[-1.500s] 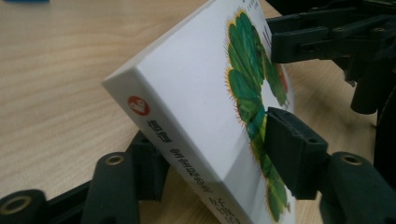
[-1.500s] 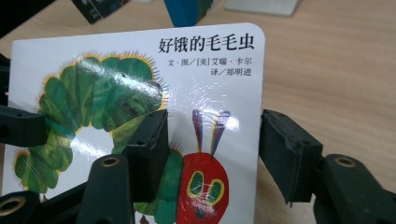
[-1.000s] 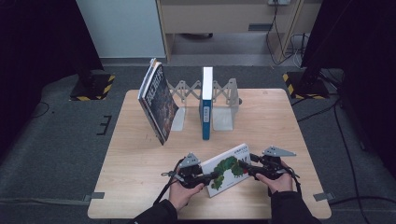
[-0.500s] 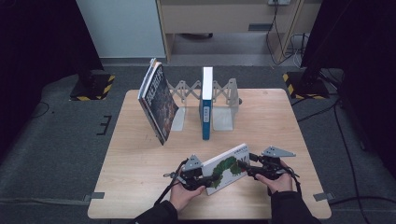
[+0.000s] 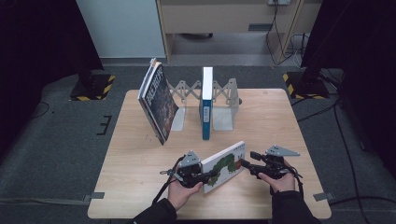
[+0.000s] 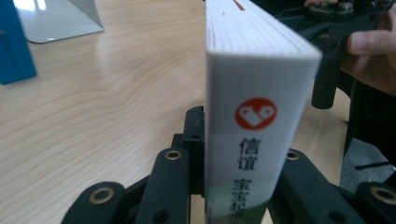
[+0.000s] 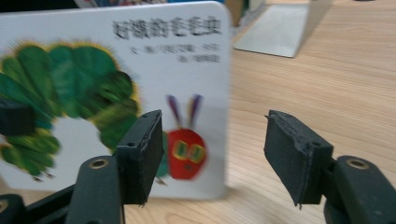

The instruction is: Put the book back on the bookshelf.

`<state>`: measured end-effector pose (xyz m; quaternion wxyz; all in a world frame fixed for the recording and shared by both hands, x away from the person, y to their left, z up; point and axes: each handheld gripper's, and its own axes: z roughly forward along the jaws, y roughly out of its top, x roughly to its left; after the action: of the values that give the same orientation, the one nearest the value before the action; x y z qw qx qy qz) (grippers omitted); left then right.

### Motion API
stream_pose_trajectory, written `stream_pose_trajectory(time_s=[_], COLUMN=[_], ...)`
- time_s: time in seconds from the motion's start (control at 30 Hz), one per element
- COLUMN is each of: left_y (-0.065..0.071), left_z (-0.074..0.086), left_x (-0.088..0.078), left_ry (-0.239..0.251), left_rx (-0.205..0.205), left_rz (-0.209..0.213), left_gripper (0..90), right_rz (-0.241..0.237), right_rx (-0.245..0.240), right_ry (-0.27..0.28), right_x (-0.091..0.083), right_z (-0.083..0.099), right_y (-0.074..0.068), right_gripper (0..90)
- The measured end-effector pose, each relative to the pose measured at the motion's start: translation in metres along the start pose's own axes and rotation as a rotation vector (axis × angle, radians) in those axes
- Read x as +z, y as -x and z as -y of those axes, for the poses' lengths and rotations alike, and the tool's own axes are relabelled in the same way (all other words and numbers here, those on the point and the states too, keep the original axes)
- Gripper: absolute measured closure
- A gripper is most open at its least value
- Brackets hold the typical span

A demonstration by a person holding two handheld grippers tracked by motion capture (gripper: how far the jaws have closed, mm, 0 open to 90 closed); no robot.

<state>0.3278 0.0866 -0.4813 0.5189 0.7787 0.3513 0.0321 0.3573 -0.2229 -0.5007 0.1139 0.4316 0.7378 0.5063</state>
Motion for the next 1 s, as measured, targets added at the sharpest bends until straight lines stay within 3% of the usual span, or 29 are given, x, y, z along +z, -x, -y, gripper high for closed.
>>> stream_pose_trajectory(time_s=[0.3,0.57,0.67,0.8,1.0], left_y=[-0.002,-0.004,-0.004,-0.004,-0.006], left_z=[-0.013,-0.027,-0.035,-0.047,-0.062], left_x=[-0.013,-0.024,-0.029,-0.033,-0.032], left_ry=[0.019,0.056,0.081,0.112,0.161], left_rx=[0.007,0.005,0.009,0.01,-0.005], left_rz=[-0.06,-0.099,-0.116,-0.138,-0.172], left_gripper=[74.4,74.4,74.4,74.4,74.4], right_rz=[0.136,0.245,0.289,0.323,0.333], right_rx=[0.019,-0.004,-0.012,-0.027,-0.022], right_ry=[-0.037,-0.128,-0.185,-0.244,-0.271], right_x=[-0.007,-0.008,-0.007,-0.006,-0.005], right_z=[0.004,0.009,0.013,0.016,0.019], right_y=[0.014,0.025,0.028,0.031,0.033], right_gripper=[27.2,21.3,20.1,18.6,17.5])
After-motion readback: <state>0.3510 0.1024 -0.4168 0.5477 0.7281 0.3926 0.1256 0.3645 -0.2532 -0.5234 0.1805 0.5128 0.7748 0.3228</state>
